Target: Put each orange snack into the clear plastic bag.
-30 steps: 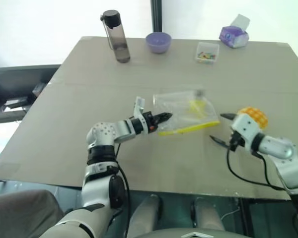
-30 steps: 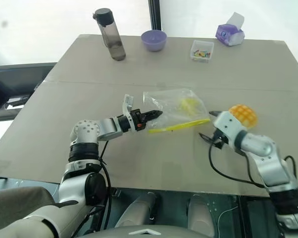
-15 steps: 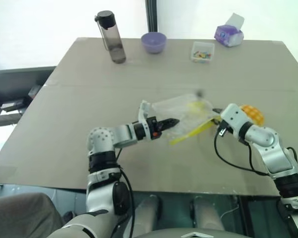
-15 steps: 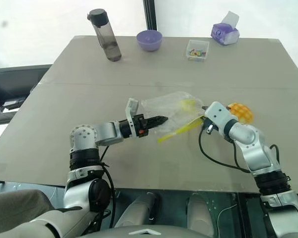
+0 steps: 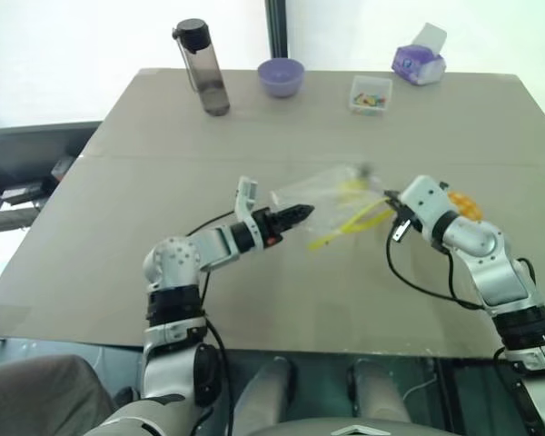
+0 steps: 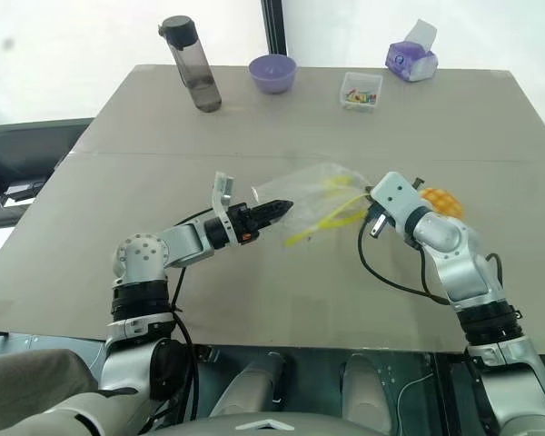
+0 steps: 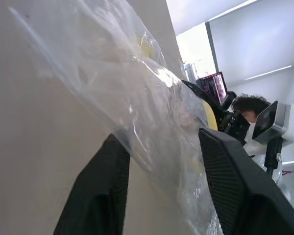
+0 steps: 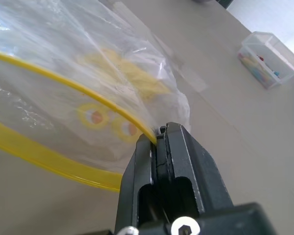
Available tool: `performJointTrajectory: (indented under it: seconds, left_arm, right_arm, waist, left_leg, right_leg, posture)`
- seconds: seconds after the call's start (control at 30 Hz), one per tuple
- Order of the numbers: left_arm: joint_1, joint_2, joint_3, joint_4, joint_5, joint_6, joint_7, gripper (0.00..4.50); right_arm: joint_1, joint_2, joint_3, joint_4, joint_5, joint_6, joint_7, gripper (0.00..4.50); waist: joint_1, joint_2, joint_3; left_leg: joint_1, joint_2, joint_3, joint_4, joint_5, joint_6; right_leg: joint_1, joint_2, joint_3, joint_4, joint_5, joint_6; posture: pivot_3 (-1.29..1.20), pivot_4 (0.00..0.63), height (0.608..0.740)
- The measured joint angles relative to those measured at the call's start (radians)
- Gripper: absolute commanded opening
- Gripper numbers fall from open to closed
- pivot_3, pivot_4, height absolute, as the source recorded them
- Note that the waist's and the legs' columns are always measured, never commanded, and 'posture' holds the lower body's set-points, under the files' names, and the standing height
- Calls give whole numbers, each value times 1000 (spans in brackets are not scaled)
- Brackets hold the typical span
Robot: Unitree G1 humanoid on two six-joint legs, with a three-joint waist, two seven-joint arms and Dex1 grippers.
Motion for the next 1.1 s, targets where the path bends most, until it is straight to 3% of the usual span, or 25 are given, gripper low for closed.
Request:
performJointTrajectory:
  seconds: [0.13,0.27,0.47,0.63,0.73,0.87,0.9,0.97,1.1]
  left_arm:
    - [37,191,-235,-201,114,-125,-150,2041]
    - [36,362,-537,-290,426,-442,-249,2041]
    - [21,356,-680,-335,659,-693,-249,2041]
    - [27,324,-708,-348,828,-797,-151,2041]
    - [57,324,-711,-343,935,-863,-83,2121]
    - [97,299,-703,-345,985,-886,-43,2121]
    - [103,299,-697,-348,993,-885,-42,2121]
    - [115,301,-694,-350,1009,-880,-42,2959]
    - [129,311,-694,-347,1057,-879,-43,4462]
  right_arm:
    - [-74,38,15,20,-83,67,-76,0]
    - [-139,68,66,45,-187,150,-128,0]
    - [-175,98,132,97,-244,149,-136,0]
    - [-192,125,147,118,-245,149,-136,0]
    - [-198,137,152,131,-245,147,-136,900]
    - [-205,144,152,140,-245,145,-141,2947]
    - [-207,145,152,142,-246,142,-147,3288]
    - [-209,146,152,148,-248,140,-157,4329]
    - [-210,161,154,161,-249,139,-172,4500]
  waist:
    - [-6,0,0]
    - [-1,0,0]
    - [1,-1,1]
    - [-3,-1,1]
    - [-4,-1,1]
    - [-2,-1,1]
    - [-2,-1,1]
    - [-3,-1,1]
    - [-5,-1,1]
  left_leg:
    - [1,2,7,-2,0,0]
    - [2,1,10,-3,0,0]
    - [0,2,10,-3,0,0]
    - [0,2,10,-3,0,0]
    - [1,2,10,-3,0,0]
    - [0,2,10,-3,0,0]
    - [0,2,10,-3,0,0]
    - [0,2,10,-3,0,0]
    - [1,2,10,-3,0,0]
  right_leg:
    - [-4,1,7,2,0,0]
    - [-4,1,9,2,0,-1]
    - [-5,1,9,1,0,-1]
    - [-5,2,10,2,0,0]
    - [-5,2,10,2,0,0]
    - [-5,2,10,2,0,0]
    - [-5,2,10,2,0,0]
    - [-5,2,10,2,0,0]
    - [-5,3,10,2,0,0]
  posture:
    - [0,150,739]
    - [0,150,739]
    - [0,150,739]
    - [0,150,739]
    - [0,150,739]
    - [0,150,739]
    - [0,150,739]
    - [0,150,739]
    - [0,150,739]
